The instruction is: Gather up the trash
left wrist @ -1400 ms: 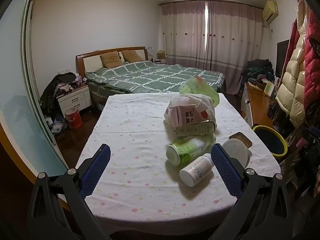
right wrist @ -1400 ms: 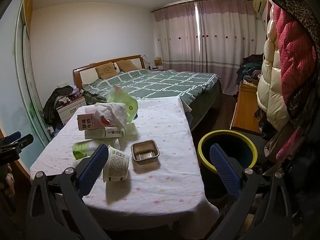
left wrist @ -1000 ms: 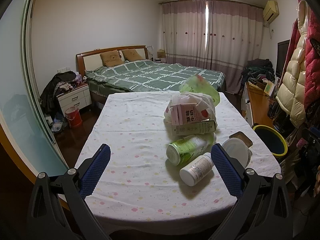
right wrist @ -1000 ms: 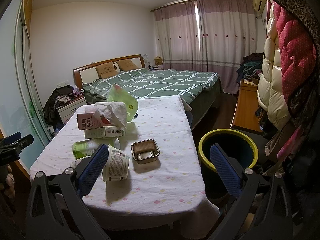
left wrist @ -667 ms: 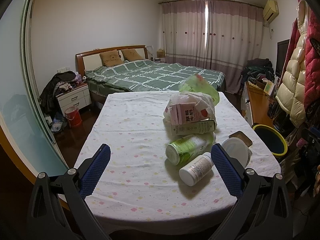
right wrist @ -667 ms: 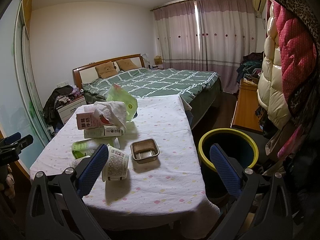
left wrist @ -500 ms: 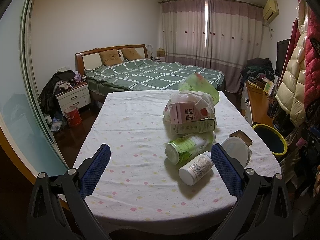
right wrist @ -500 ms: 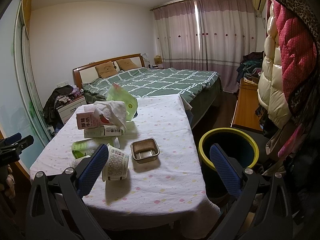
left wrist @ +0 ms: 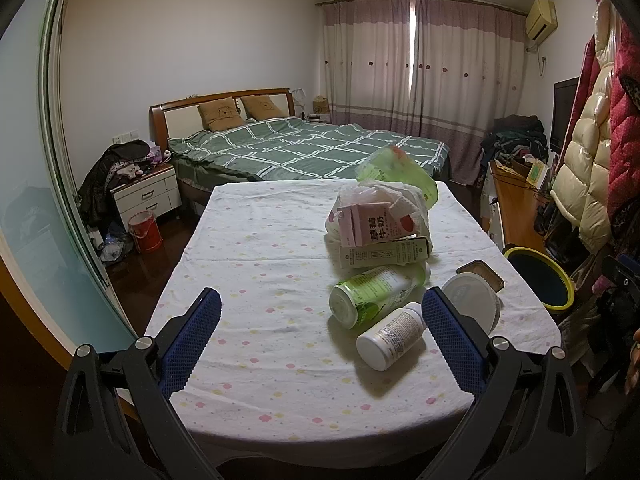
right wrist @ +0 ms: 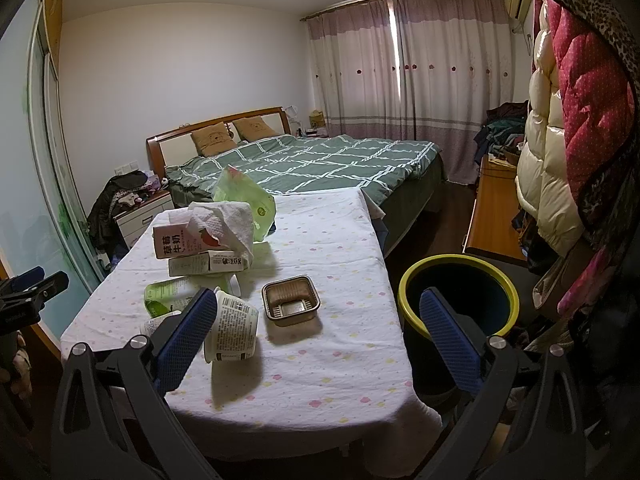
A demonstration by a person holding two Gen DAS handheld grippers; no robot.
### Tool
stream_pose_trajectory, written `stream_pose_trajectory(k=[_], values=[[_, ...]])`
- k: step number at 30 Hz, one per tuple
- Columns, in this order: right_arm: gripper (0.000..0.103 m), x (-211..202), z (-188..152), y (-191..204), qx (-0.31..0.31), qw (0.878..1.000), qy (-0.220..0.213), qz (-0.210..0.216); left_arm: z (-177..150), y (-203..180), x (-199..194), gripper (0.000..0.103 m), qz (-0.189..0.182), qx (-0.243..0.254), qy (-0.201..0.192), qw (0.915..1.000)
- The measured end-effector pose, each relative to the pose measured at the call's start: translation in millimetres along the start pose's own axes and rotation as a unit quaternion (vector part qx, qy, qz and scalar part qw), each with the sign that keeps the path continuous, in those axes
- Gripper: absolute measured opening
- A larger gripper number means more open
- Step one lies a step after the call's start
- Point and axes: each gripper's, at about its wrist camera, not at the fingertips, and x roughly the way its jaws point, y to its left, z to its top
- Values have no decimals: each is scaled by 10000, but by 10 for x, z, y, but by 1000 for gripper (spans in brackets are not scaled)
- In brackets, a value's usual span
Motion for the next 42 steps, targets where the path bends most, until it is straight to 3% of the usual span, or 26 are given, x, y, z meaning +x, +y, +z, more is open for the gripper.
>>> stream_pose_trajectory(k=[18,23,32,33,35,42], values=[[97,180,-4,7,28,9998,164,60,43,-107,143,99,-101,65,-97,9999],[97,363,61,41,-78,9995,255,188,117,-62,329,99,25,117,136,9998],[96,942,427,248,-197,9955,404,837,224,65,652,99,95,-75,214,9997],[95,1032,489,288,-254,9945,424,927,237,66,684,99,89,-94,178,9998],[83,1222,623,345,-308,9932,478,1019,270,81,763,99,68,-100,115,9999],[81,1989,1180,660,-769,9871,647,1248,367,70,1040,99,70,2,106,9999]])
